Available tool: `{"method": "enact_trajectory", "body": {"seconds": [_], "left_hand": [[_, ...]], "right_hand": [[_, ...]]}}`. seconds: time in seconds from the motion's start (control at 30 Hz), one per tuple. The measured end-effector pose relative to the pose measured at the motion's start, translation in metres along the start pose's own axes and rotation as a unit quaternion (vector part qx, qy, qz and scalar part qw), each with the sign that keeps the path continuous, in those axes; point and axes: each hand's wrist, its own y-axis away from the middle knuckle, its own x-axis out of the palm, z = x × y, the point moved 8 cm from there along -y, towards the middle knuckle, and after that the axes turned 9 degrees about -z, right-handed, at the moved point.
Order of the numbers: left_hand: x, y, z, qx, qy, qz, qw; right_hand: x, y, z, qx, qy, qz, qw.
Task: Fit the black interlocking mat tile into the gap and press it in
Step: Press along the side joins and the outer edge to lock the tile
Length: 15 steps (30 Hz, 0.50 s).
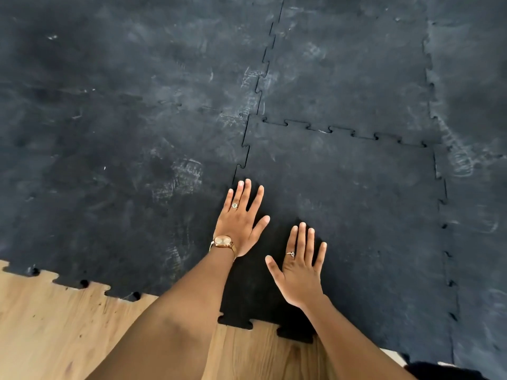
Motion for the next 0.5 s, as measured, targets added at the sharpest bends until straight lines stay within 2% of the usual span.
{"method": "enact_trajectory", "body": {"seconds": [0.13, 0.27, 0.4, 0.5], "left_hand": [[-0.007, 0.011, -0.003, -0.012, 0.011, -0.008, 1.000], [-0.006, 0.067, -0.013, 0.000, 0.016, -0.020, 1.000], [-0.005, 0.089, -0.020, 0.019, 0.021, -0.035, 0.999], [0.000, 0.088, -0.016, 0.010, 0.037, -0.018, 0.999]], "right_hand": [[-0.003, 0.004, 0.000, 0.001, -0.012, 0.020, 1.000], [-0.002, 0.006, 0.002, -0.010, -0.009, 0.003, 1.000], [-0.006, 0.012, 0.003, -0.023, 0.010, -0.062, 0.998], [-0.010, 0.014, 0.005, -0.013, 0.040, -0.103, 0.994]]}}
